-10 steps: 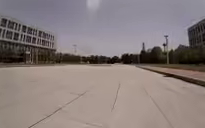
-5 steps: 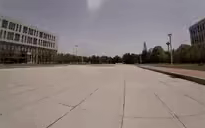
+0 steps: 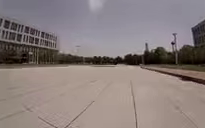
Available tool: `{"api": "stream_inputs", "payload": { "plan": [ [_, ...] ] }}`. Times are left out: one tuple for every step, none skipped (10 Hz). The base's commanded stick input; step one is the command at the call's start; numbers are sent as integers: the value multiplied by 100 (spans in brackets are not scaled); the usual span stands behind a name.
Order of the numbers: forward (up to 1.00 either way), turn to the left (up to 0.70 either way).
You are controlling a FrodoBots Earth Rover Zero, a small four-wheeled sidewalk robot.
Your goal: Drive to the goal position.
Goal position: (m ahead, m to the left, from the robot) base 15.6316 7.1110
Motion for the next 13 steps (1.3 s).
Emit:
{"api": "stream_inputs", "payload": {
  "plan": [
    [100,0],
    [100,0],
    [100,0],
    [100,0],
    [100,0],
    [100,0],
    [100,0],
    [100,0],
    [100,0],
    [100,0],
    [100,0],
    [100,0],
    [100,0]
  ]
}}
